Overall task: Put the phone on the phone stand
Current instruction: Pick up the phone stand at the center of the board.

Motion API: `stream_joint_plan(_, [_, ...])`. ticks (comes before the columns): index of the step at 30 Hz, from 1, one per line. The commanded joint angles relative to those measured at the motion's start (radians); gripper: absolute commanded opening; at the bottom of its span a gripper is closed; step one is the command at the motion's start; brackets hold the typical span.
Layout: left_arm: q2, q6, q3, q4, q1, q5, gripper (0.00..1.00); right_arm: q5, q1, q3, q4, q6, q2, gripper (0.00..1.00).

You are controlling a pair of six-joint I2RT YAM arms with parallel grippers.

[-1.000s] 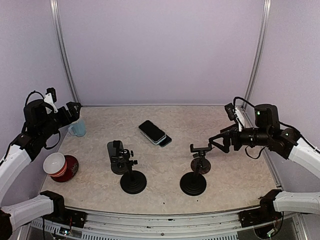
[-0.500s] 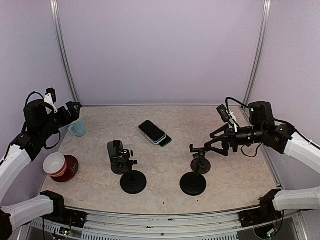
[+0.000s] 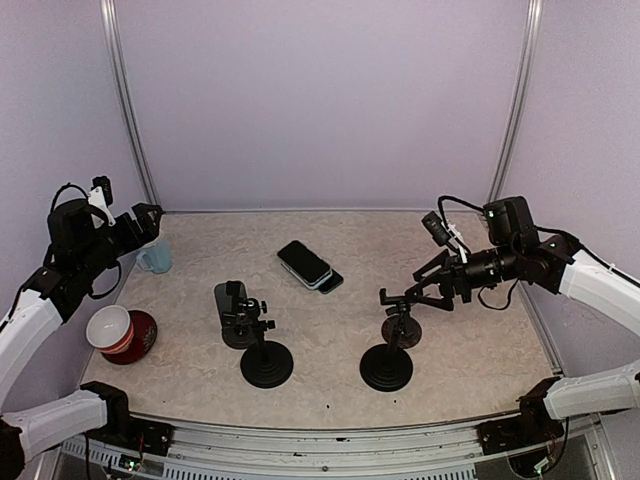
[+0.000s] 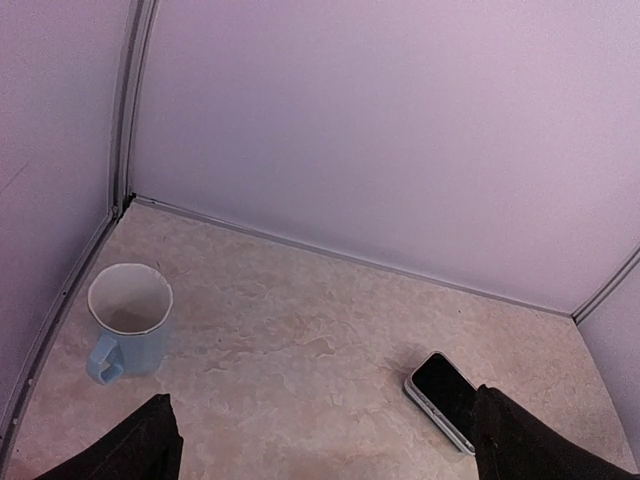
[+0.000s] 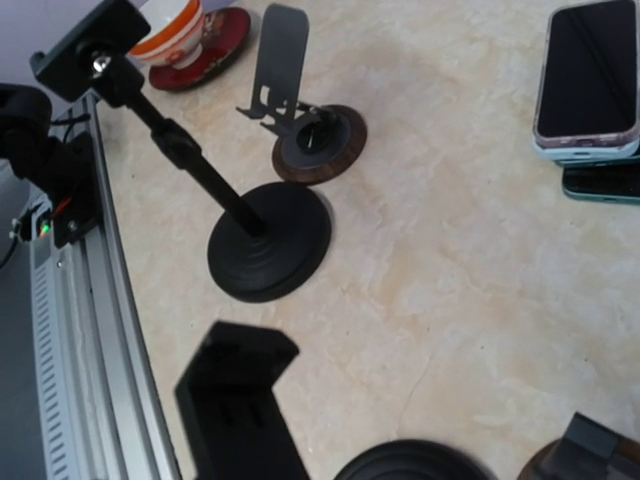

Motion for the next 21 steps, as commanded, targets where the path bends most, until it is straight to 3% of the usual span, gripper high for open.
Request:
stream_joint_plan(1, [-0.005,-0.001,-0.01,0.027,0.008,0.016,0.99,-0.02,0.007,0.026,-0.035,-0.03,0.006,0.85])
stream_joint_plan(15, [-0.004,-0.003,-0.01,0.029,0.008,0.019,0.99,-0.152,0.036,0.019,-0.027,-0.035,0.049,0.62])
stream_joint_plan(21, [-0.002,-0.005,-0.01,0.03,0.008,0.022,0.99,-0.182,0.047,0.016,-0.021,-0.036,0.064,0.31])
